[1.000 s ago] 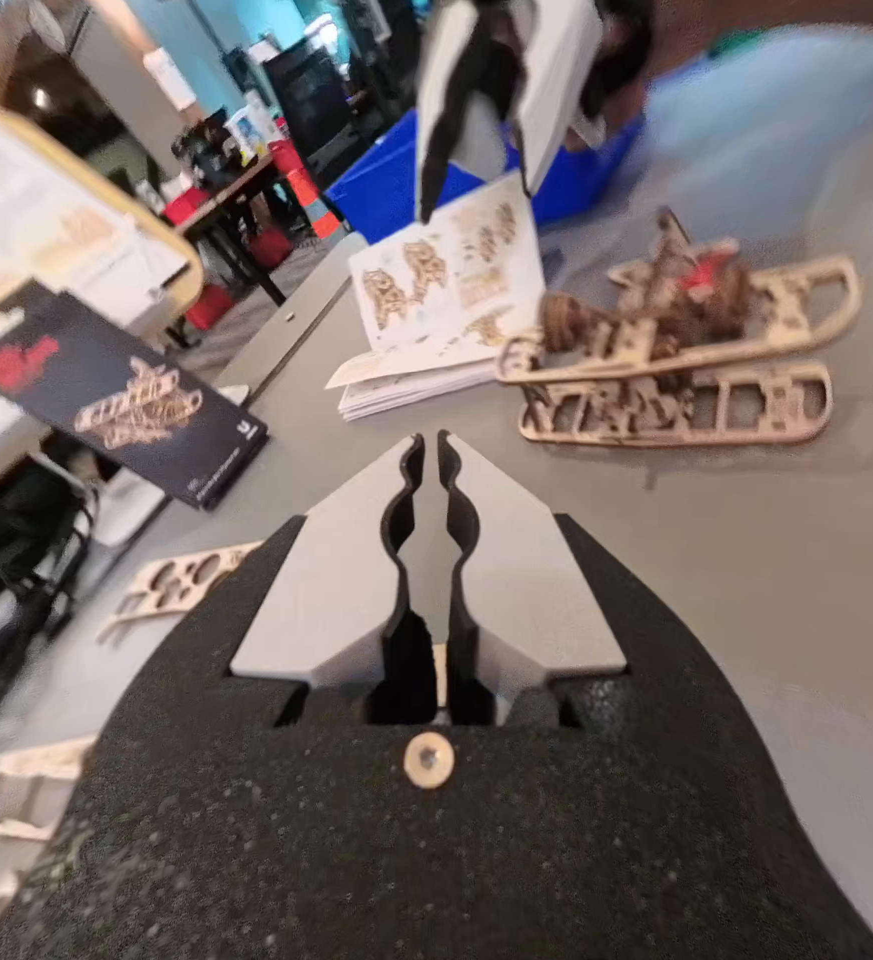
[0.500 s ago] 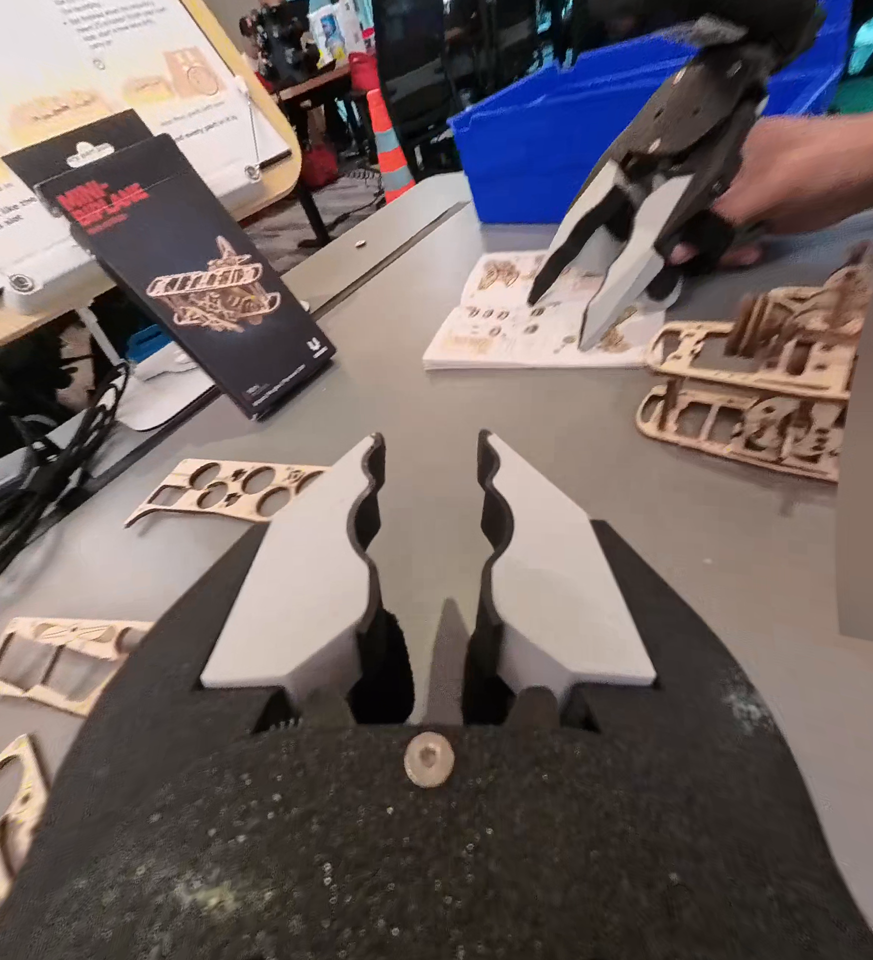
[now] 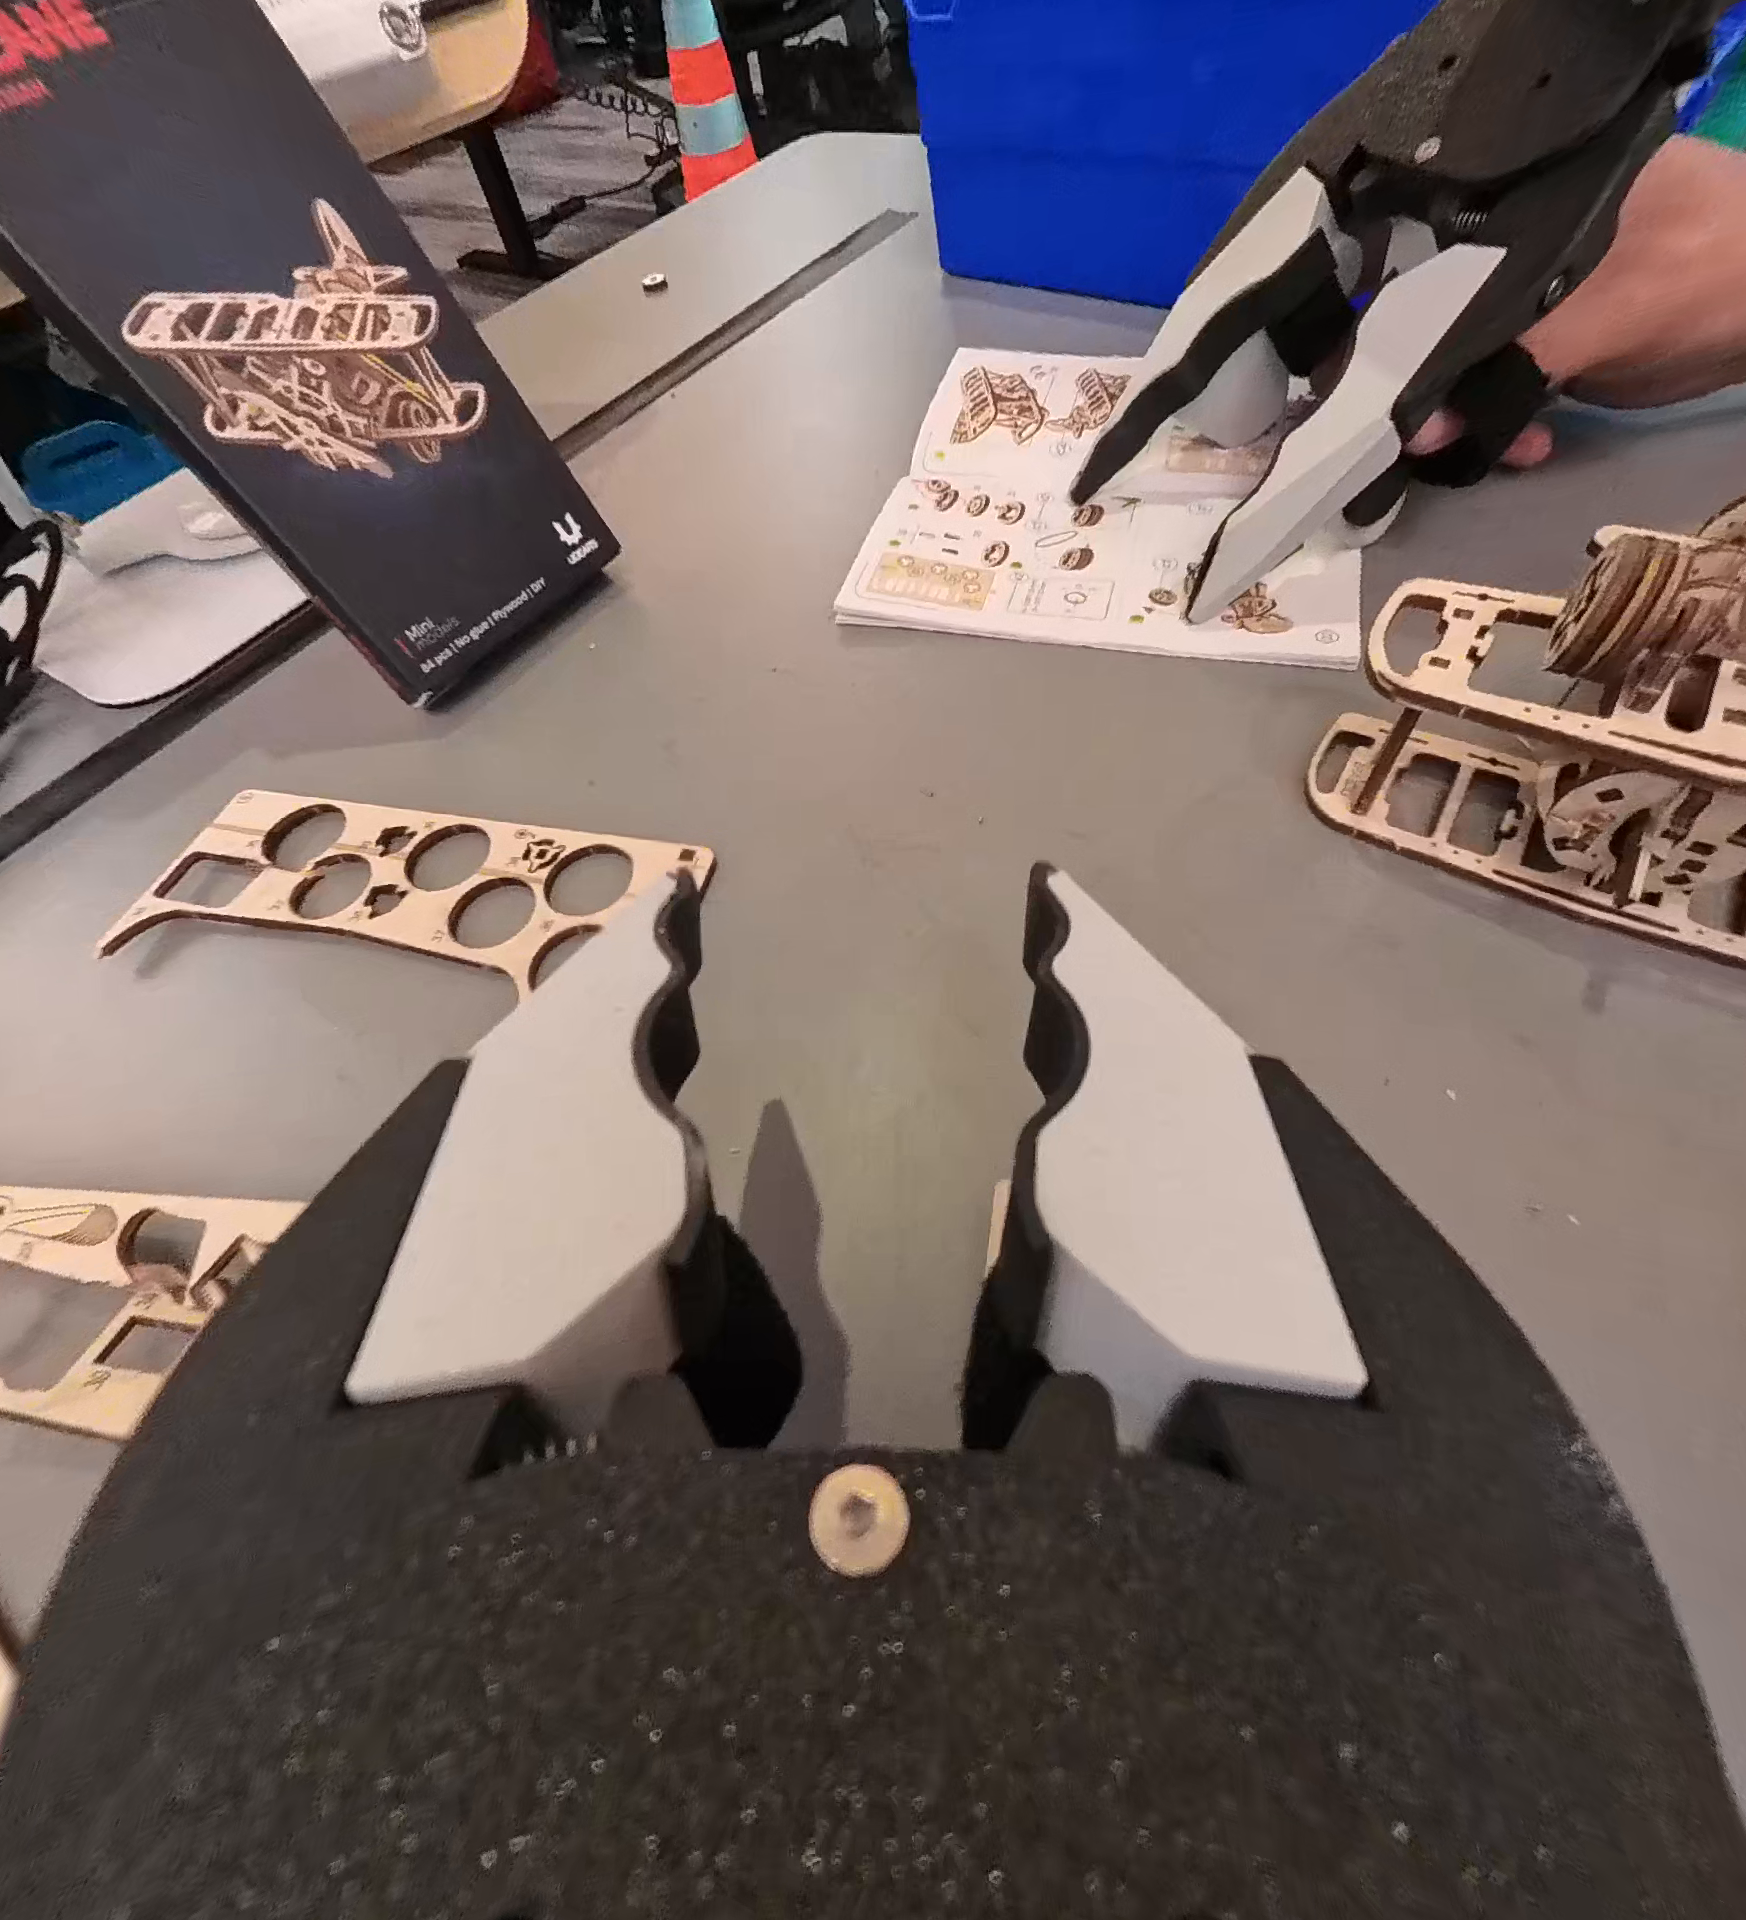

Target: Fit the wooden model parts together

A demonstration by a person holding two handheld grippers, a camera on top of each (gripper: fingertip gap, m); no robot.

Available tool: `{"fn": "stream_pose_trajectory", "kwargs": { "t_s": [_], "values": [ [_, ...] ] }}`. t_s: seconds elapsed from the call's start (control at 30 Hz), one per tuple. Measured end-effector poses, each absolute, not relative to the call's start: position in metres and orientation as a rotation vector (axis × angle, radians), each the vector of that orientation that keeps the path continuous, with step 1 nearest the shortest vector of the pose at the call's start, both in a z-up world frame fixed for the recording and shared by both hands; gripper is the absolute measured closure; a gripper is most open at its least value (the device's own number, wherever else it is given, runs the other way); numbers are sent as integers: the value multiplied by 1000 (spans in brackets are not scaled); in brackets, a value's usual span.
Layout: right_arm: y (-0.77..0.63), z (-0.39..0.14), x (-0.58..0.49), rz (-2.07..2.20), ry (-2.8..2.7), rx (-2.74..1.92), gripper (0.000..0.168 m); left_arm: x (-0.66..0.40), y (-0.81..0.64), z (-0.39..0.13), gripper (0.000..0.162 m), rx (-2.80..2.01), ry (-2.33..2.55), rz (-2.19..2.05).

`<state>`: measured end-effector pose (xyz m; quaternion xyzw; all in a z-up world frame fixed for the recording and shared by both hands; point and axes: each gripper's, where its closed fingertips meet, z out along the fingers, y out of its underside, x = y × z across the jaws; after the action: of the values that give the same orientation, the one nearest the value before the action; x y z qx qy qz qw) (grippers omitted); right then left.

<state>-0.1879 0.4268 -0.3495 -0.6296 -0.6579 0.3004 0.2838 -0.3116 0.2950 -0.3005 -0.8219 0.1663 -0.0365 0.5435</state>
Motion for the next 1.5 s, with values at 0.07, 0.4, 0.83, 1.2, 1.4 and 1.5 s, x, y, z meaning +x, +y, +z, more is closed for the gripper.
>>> {"fn": "stream_pose_trajectory", "kwargs": {
  "t_s": [0.07, 0.4, 0.83, 1.2, 1.4, 1.5],
  "values": [
    [427, -349, -188, 813, -1759, -1690, 93, -313, 293, -302, 101, -1961, 398, -85],
    [426, -350, -187, 805, -1765, -1683, 93, -335, 289, -347, 112, -2217, 518, -18],
    [426, -350, -187, 806, -1765, -1683, 93, -307, 274, -349, 162, -2017, 932, 171],
    [426, -350, -187, 806, -1766, -1682, 93, -310, 279, -340, 162, -1611, 1147, 700],
    [426, -350, -187, 806, -1767, -1682, 93, -310, 279, -340, 162, -1608, 1147, 704],
    [426, -350, -187, 806, -1767, -1682, 93, -310, 279, -340, 162, -1608, 1148, 705]
  ]
}}
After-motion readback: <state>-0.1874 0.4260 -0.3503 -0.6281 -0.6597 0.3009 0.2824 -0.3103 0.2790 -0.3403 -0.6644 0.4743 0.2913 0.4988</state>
